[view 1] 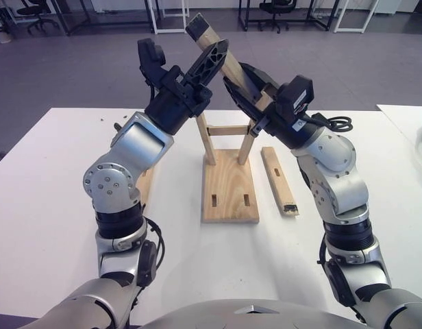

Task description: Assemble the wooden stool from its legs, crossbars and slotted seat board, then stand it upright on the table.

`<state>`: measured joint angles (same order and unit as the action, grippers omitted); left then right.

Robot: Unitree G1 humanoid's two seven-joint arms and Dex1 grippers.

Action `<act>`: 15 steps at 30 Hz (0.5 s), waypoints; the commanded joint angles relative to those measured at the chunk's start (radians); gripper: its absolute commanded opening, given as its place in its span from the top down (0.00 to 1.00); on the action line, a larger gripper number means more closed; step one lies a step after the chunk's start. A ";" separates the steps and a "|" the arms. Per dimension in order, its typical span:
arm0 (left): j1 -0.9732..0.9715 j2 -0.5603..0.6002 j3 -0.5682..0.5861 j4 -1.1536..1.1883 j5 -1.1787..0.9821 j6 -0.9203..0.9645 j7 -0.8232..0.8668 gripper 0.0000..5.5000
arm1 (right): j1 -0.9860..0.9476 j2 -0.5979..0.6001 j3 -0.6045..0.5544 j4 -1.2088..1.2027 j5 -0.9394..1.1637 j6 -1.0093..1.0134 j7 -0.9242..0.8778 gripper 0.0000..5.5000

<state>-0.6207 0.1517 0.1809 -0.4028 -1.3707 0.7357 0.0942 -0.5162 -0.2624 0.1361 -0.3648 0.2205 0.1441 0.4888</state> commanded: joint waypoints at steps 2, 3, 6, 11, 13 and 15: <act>0.042 0.062 0.050 0.073 0.112 -0.062 -0.068 0.93 | 0.029 -0.010 0.027 -0.026 -0.008 0.038 0.017 0.63; 0.080 0.088 0.067 0.062 0.141 -0.072 -0.087 0.93 | 0.068 -0.026 0.017 -0.032 -0.008 0.052 0.017 0.59; 0.258 0.216 0.166 0.068 0.279 -0.118 -0.174 0.93 | 0.214 -0.070 -0.049 -0.001 -0.014 0.059 0.004 0.48; 0.439 0.332 0.225 0.344 0.592 -0.336 -0.355 0.93 | 0.341 -0.075 -0.105 0.184 -0.068 -0.027 -0.042 0.47; 0.423 0.322 0.218 0.498 0.663 -0.420 -0.418 0.93 | 0.356 -0.071 -0.107 0.262 -0.092 -0.072 -0.054 0.47; 0.414 0.297 0.204 0.602 0.708 -0.482 -0.467 0.93 | 0.362 -0.068 -0.109 0.323 -0.106 -0.108 -0.063 0.47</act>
<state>-0.1910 0.4692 0.3972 0.1286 -0.6997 0.2989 -0.3334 -0.1589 -0.3354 0.0381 -0.0854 0.1280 0.0628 0.4386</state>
